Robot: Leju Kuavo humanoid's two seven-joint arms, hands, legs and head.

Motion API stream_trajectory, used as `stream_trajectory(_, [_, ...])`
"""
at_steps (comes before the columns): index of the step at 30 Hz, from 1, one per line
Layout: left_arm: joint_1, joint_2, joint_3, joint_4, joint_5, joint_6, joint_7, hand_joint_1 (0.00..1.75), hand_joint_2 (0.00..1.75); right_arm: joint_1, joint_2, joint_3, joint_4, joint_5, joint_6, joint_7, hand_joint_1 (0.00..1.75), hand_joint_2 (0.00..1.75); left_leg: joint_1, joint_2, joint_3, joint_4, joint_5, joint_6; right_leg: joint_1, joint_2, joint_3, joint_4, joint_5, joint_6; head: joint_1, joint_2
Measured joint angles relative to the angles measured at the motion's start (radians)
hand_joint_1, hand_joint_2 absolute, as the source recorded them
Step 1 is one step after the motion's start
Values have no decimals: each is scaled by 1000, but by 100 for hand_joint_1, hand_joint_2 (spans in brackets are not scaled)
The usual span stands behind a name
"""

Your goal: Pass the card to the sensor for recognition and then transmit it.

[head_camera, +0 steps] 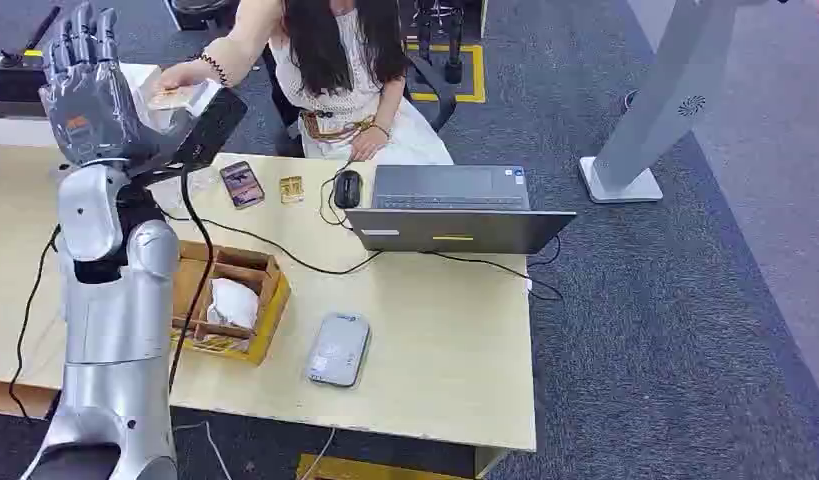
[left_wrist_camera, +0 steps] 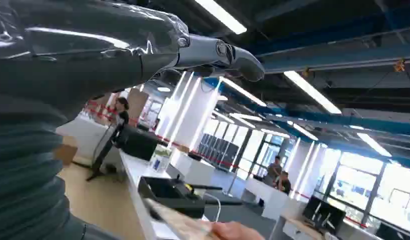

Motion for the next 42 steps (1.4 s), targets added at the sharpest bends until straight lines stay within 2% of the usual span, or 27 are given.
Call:
stream_trajectory(5, [-25,11,-59,34,-40,23,33,0,175,0,1,-10,3,4,0,7,0,175,0,0,0,0,0,0,0,0,0,0,0,0,0,0])
stream_trajectory(14, [-27,14,-87,55,-40,23,34,0,175,0,2,-20,5,5,0,16,0,175,0,0,0,0,0,0,0,0,0,0,0,0,0,0])
stream_trajectory(15, [-27,15,-89,55,-40,23,34,175,175,0,2,-20,5,5,0,16,0,175,0,0,0,0,0,0,0,0,0,0,0,0,0,0])
stream_trajectory(28, [-39,15,-104,86,-40,21,16,175,175,0,2,-23,6,7,1,16,0,175,0,0,0,0,0,0,0,0,0,0,0,0,0,0])
stream_trajectory(42, [-46,-9,-107,109,-40,19,3,175,175,1,2,-29,6,7,12,14,0,175,0,0,0,0,0,0,0,0,0,0,0,0,0,0])
